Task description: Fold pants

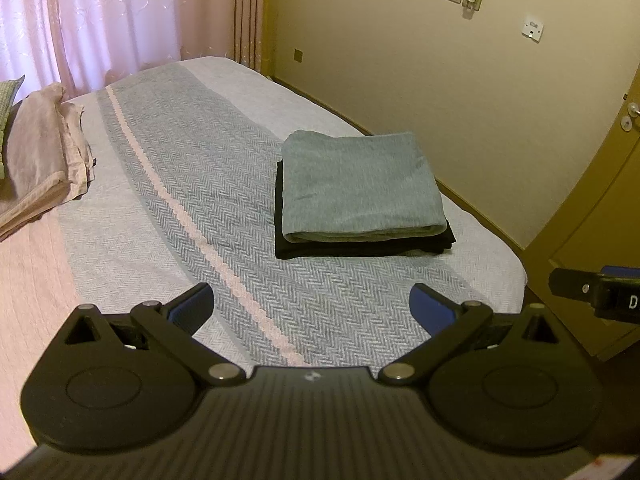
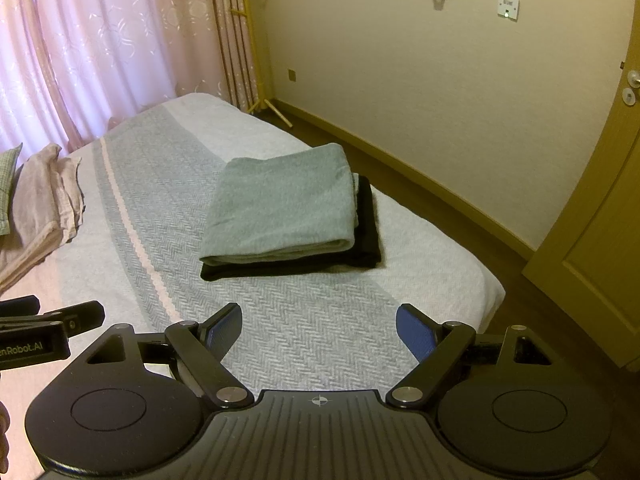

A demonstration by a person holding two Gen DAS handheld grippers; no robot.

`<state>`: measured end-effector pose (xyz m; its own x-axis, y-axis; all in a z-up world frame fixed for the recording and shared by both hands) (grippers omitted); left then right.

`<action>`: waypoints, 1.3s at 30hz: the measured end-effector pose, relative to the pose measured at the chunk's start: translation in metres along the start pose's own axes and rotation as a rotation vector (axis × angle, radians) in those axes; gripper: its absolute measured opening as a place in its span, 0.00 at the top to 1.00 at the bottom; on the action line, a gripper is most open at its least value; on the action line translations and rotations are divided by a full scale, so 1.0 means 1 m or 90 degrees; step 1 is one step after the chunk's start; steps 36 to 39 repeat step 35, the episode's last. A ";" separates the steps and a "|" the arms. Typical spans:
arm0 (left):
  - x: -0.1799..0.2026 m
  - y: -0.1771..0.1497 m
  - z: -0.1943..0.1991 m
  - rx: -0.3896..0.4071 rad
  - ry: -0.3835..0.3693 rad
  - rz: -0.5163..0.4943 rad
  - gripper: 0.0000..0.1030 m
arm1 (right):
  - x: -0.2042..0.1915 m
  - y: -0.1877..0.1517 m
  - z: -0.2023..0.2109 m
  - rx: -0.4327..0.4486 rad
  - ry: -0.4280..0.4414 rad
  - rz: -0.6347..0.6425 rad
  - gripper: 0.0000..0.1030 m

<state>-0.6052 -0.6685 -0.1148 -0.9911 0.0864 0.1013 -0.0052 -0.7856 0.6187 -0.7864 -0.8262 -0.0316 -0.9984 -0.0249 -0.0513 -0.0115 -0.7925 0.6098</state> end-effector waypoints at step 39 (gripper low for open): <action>0.027 0.017 -0.026 0.007 -0.005 0.021 0.01 | 0.019 0.021 -0.023 -0.023 0.015 0.023 0.21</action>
Point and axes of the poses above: each gripper's, at about its wrist camera, not at the fingertips, and z roughly against the way its jaws point, x to its right, y to its top, the point moved 2 cm from there along -z, roughly the way its jaws point, and after that the axes turned 3 degrees about -x, right-handed, at the moved point
